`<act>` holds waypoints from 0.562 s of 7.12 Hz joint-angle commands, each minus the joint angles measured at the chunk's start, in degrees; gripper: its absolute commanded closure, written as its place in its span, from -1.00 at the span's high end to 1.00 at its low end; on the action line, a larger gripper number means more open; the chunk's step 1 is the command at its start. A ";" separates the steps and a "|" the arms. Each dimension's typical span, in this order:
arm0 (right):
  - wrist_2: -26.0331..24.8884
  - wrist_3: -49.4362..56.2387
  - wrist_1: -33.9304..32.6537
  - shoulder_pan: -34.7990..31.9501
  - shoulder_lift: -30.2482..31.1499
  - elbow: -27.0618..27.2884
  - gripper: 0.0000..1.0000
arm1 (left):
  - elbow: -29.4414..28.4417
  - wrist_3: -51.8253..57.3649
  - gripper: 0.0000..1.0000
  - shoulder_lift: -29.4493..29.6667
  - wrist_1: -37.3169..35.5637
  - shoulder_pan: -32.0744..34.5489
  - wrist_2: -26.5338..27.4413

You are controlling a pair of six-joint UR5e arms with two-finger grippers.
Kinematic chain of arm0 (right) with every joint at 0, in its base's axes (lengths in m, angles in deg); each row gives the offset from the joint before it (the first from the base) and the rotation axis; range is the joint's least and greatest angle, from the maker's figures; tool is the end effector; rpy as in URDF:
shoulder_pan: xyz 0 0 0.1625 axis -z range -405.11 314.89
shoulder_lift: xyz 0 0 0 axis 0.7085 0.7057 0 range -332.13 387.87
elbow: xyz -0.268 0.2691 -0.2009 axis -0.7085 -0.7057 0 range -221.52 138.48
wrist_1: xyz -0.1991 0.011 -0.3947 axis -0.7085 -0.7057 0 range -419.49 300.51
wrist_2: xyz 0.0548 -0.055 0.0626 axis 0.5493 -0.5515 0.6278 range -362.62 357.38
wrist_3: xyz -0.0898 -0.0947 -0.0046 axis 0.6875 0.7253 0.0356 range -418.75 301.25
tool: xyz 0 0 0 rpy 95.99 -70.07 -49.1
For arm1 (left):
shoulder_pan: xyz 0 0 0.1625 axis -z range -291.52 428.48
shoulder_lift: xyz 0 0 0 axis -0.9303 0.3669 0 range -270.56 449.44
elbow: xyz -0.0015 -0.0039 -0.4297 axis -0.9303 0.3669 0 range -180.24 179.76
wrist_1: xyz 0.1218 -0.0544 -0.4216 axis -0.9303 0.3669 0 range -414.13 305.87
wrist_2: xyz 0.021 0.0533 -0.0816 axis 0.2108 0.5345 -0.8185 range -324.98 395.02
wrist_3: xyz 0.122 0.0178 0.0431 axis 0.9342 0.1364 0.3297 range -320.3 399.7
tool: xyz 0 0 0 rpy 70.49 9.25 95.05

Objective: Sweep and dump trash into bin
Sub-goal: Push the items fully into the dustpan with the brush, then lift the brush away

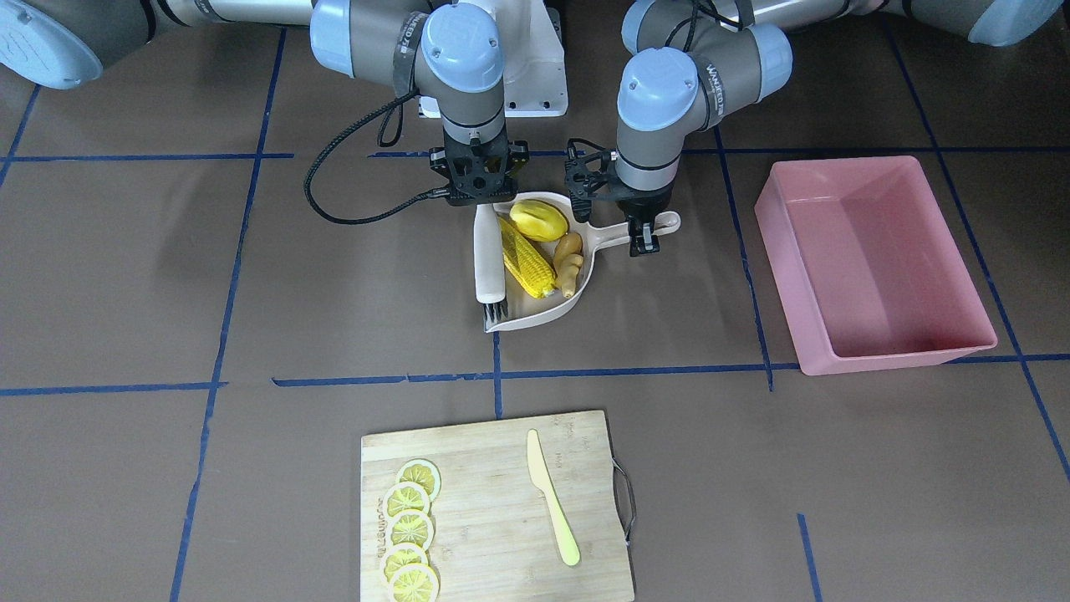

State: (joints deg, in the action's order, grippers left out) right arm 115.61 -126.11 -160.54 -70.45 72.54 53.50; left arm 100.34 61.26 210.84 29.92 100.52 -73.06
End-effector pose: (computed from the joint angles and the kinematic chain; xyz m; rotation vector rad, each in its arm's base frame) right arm -0.6243 -0.3748 0.1657 -0.1590 -0.8057 -0.1245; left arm 0.5364 -0.4452 0.2890 0.5444 0.5306 1.4263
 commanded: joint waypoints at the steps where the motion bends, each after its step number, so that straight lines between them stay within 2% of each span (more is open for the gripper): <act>1: 0.50 0.03 -0.12 -0.93 -0.02 1.73 -1.00 | -1.61 -0.38 -1.00 -0.64 3.64 0.12 -0.03; 2: 2.34 0.03 -0.12 -2.33 0.16 2.70 -1.00 | -1.80 -0.38 -1.00 -1.16 4.53 0.12 -0.03; 4: 2.53 0.38 -0.12 -4.27 3.22 7.43 -1.00 | -1.97 -0.38 -1.00 -1.26 4.89 0.12 -2.48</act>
State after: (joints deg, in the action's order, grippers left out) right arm 117.81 -125.99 -160.65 -73.47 73.84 58.00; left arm 98.52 60.89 209.73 34.36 100.64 -74.11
